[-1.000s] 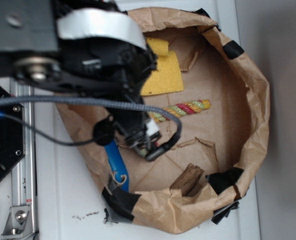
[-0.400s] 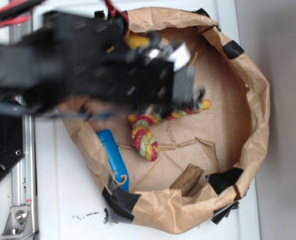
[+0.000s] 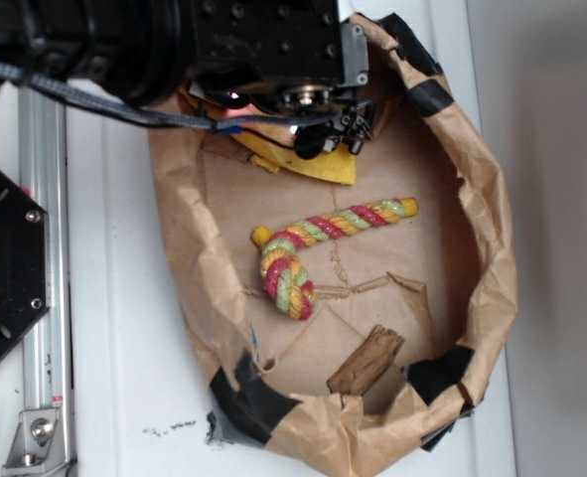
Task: Grab the yellow cloth.
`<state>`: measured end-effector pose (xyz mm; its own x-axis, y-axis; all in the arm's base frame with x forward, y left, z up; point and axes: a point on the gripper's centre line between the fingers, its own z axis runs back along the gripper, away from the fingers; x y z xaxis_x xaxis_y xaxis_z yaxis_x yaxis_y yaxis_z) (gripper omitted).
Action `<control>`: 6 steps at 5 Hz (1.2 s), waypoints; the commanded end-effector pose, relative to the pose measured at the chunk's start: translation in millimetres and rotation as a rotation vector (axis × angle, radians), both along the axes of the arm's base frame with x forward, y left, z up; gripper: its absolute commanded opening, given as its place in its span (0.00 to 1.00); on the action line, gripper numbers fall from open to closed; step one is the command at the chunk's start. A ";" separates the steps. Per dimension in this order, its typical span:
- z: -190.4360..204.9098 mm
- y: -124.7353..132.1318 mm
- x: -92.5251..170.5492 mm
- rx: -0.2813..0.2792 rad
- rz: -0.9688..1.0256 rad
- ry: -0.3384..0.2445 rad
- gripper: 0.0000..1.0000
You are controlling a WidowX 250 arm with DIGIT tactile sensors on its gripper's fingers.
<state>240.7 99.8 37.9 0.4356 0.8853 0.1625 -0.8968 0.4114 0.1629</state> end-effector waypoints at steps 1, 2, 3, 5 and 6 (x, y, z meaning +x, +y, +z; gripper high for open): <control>8.8 24.9 -10.2 -0.025 -0.049 -0.017 0.00; 8.6 22.5 -10.3 -0.010 -0.065 -0.011 0.00; 8.8 21.9 -9.7 -0.004 -0.078 -0.008 0.00; 48.0 0.4 1.9 -0.039 -0.215 -0.145 0.00; 86.5 -18.6 8.8 -0.038 -0.286 -0.241 0.00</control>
